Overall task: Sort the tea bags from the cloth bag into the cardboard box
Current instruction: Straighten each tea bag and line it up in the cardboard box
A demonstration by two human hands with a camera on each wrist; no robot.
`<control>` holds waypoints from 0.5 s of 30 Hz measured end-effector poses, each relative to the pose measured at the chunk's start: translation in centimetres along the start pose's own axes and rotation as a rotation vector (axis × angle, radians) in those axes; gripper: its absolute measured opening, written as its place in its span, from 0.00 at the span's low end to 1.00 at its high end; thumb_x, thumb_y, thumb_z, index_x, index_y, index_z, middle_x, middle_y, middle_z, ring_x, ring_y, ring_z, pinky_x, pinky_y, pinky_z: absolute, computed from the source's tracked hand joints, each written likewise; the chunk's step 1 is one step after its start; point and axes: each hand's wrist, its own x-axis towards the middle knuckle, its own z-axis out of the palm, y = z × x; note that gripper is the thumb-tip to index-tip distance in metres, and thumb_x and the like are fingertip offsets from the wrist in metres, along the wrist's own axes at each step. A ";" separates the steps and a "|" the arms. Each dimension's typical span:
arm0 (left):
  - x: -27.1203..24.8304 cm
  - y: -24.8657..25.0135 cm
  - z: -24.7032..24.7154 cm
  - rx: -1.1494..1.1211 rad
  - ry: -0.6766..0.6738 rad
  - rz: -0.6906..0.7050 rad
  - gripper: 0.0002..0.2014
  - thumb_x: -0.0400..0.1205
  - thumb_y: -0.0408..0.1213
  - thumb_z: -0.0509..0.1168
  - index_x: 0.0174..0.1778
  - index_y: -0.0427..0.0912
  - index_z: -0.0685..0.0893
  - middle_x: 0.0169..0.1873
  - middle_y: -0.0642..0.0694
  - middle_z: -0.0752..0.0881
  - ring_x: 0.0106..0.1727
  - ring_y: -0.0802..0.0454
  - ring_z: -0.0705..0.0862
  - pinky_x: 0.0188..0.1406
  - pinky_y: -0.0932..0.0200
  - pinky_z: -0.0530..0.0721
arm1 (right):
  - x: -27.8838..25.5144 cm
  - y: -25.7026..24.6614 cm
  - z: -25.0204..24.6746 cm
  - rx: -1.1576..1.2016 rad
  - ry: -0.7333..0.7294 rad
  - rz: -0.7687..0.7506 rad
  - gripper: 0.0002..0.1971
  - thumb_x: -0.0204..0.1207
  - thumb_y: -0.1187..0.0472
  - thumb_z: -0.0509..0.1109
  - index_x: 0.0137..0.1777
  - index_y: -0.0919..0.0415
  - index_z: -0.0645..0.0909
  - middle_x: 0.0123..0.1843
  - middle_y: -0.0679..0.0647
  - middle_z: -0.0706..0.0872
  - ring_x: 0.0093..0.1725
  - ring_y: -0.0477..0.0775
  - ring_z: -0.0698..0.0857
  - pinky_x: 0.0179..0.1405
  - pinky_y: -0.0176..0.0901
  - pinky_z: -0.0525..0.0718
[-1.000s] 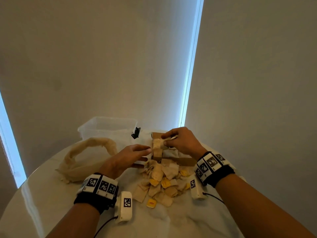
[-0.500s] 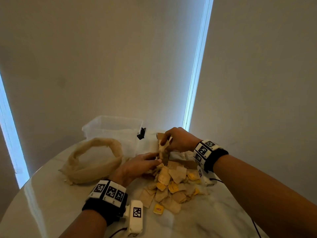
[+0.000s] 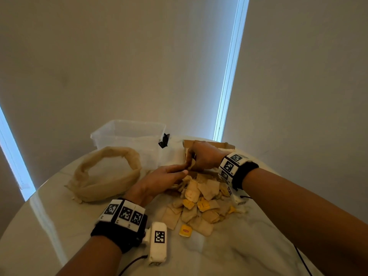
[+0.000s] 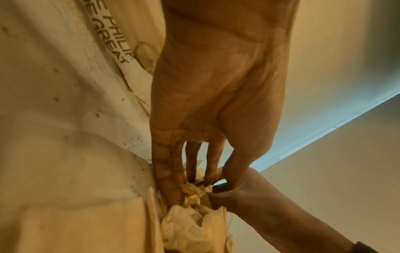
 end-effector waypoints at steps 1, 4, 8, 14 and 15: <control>0.0 0.0 0.0 0.002 0.006 0.007 0.17 0.90 0.45 0.68 0.76 0.56 0.86 0.60 0.53 0.92 0.60 0.58 0.89 0.54 0.60 0.89 | 0.0 0.1 0.1 -0.013 0.023 0.001 0.08 0.75 0.56 0.86 0.53 0.54 0.94 0.57 0.48 0.87 0.55 0.48 0.83 0.44 0.30 0.76; -0.3 0.2 -0.2 0.001 0.027 0.017 0.16 0.90 0.49 0.67 0.73 0.54 0.88 0.60 0.52 0.92 0.61 0.56 0.89 0.56 0.57 0.89 | -0.7 0.4 -0.3 -0.032 0.106 0.004 0.12 0.71 0.52 0.88 0.52 0.50 0.93 0.61 0.47 0.79 0.58 0.48 0.79 0.48 0.34 0.75; -0.6 0.8 -0.8 -0.071 0.050 0.023 0.17 0.89 0.48 0.68 0.74 0.49 0.87 0.65 0.50 0.90 0.63 0.51 0.90 0.54 0.55 0.93 | -3.2 0.1 -2.2 0.098 0.218 -0.010 0.09 0.74 0.56 0.87 0.53 0.52 0.93 0.53 0.44 0.85 0.50 0.43 0.84 0.50 0.37 0.82; -1.9 2.3 -2.0 -0.065 0.133 0.134 0.13 0.90 0.48 0.67 0.67 0.50 0.91 0.60 0.54 0.93 0.63 0.54 0.91 0.54 0.54 0.93 | -8.5 1.1 -2.9 0.340 -0.040 0.128 0.10 0.82 0.51 0.80 0.58 0.53 0.91 0.49 0.48 0.96 0.42 0.45 0.95 0.45 0.41 0.92; -2.1 2.6 -2.3 -0.052 0.151 0.151 0.14 0.90 0.48 0.67 0.67 0.50 0.91 0.60 0.54 0.94 0.63 0.54 0.91 0.55 0.53 0.93 | -9.1 1.1 -2.3 0.306 -0.055 0.156 0.09 0.82 0.49 0.80 0.58 0.50 0.92 0.50 0.47 0.96 0.43 0.45 0.95 0.47 0.43 0.94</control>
